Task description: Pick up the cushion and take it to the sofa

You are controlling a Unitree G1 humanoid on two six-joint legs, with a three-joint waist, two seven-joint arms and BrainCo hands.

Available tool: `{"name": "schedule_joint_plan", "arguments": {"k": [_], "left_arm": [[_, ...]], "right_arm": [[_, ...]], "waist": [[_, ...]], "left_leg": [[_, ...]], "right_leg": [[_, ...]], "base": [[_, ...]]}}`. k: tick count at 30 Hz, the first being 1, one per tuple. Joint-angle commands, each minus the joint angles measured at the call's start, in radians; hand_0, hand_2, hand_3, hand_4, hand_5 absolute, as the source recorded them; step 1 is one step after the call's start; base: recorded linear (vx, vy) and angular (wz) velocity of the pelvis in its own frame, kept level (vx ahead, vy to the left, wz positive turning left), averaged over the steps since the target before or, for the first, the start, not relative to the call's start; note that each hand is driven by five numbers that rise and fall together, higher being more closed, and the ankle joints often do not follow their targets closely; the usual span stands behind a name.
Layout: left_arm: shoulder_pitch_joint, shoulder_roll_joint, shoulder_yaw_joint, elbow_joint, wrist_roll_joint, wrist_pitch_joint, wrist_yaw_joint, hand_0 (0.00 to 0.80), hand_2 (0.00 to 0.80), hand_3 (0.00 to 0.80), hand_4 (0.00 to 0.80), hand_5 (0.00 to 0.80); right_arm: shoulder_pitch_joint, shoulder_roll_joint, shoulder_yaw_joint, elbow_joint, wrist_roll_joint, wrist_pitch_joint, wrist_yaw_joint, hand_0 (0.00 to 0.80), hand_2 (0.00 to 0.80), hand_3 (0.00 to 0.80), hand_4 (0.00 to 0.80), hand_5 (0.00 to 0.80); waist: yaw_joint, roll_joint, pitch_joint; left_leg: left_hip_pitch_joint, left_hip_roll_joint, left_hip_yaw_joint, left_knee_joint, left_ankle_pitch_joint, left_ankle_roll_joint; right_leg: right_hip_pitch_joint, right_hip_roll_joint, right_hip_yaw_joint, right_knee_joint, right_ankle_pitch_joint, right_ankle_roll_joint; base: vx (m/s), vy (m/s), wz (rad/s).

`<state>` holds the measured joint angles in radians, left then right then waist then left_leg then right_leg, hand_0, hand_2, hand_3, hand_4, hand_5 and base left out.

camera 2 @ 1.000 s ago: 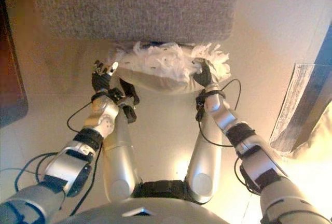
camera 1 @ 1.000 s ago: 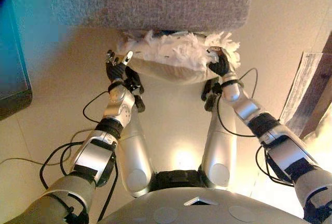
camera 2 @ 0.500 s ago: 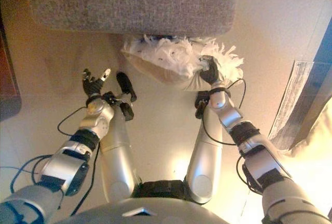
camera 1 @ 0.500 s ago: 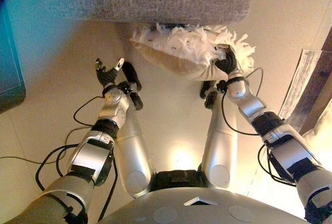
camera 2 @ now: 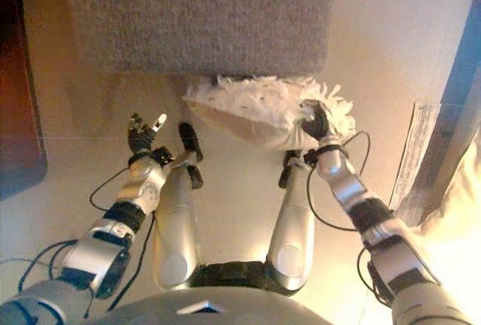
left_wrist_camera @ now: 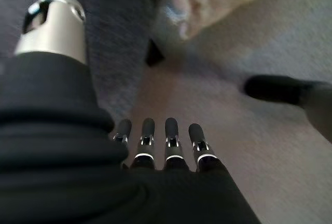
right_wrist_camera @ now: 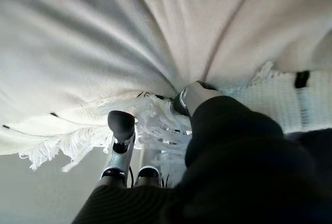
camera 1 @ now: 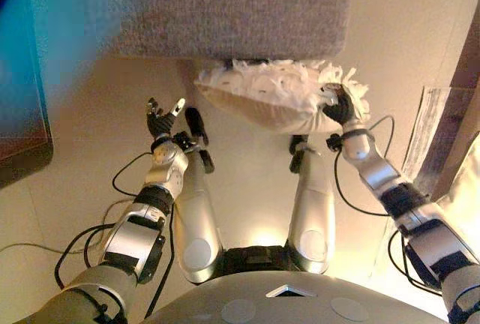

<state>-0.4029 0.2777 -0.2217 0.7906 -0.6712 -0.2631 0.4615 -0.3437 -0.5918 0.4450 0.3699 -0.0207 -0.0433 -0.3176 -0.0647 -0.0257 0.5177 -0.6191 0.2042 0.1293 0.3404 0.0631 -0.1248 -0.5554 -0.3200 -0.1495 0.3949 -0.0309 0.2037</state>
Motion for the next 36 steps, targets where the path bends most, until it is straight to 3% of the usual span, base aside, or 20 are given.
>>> {"name": "schedule_joint_plan", "arguments": {"k": [1, 11, 22, 28, 36], "left_arm": [[0.070, 0.025, 0.026, -0.003, 0.025, 0.009, -0.047, 0.000, 0.000, 0.000, 0.000, 0.000], [0.218, 0.006, 0.098, -0.003, 0.096, 0.044, -0.179, 0.000, 0.000, 0.000, 0.000, 0.000], [0.420, -0.032, 0.079, -0.173, 0.015, 0.115, -0.398, 0.000, 0.000, 0.000, 0.000, 0.000], [0.451, -0.028, 0.082, -0.187, -0.002, 0.149, -0.424, 0.000, 0.000, 0.000, 0.000, 0.000], [0.452, -0.014, 0.068, -0.137, 0.058, 0.166, -0.447, 0.000, 0.000, 0.000, 0.000, 0.000]], "right_arm": [[0.039, -0.060, -0.093, -0.146, -0.050, -0.111, 0.057, 0.800, 0.800, 0.800, 0.800, 0.800], [0.238, -0.127, -0.257, -0.307, -0.135, -0.153, 0.200, 0.800, 0.800, 0.800, 0.800, 0.800], [0.299, -0.099, -0.382, -0.354, -0.092, -0.163, 0.285, 0.800, 0.800, 0.800, 0.800, 0.800], [0.232, -0.117, -0.390, -0.375, -0.052, -0.118, 0.345, 0.800, 0.800, 0.800, 0.800, 0.800], [0.007, -0.206, -0.324, -0.294, 0.091, -0.007, 0.551, 0.800, 0.800, 0.800, 0.800, 0.800]], "waist": [[0.011, -0.045, -0.114], [0.007, -0.076, -0.258], [0.032, -0.047, -0.433], [0.059, -0.041, -0.473], [0.086, -0.053, -0.497]], "left_leg": [[0.067, -0.002, -0.023, -0.014, -0.066, -0.004], [0.350, -0.006, 0.011, -0.226, -0.038, 0.002], [0.591, -0.018, 0.073, -0.399, -0.015, 0.016], [0.636, -0.016, 0.081, -0.421, -0.020, 0.014], [0.671, -0.011, 0.083, -0.406, -0.033, 0.009]], "right_leg": [[0.022, 0.030, -0.026, -0.072, 0.058, -0.010], [0.297, 0.073, -0.051, -0.259, 0.086, 0.008], [0.505, 0.106, -0.077, -0.409, 0.116, 0.002], [0.561, 0.116, -0.103, -0.432, 0.102, -0.009], [0.604, 0.121, -0.109, -0.449, 0.098, -0.020]], "base": [[0.150, 0.035, -0.11], [0.141, 0.026, -0.10], [0.133, 0.080, -0.07], [0.062, 0.037, 0.00], [0.019, 0.002, 0.01]]}}
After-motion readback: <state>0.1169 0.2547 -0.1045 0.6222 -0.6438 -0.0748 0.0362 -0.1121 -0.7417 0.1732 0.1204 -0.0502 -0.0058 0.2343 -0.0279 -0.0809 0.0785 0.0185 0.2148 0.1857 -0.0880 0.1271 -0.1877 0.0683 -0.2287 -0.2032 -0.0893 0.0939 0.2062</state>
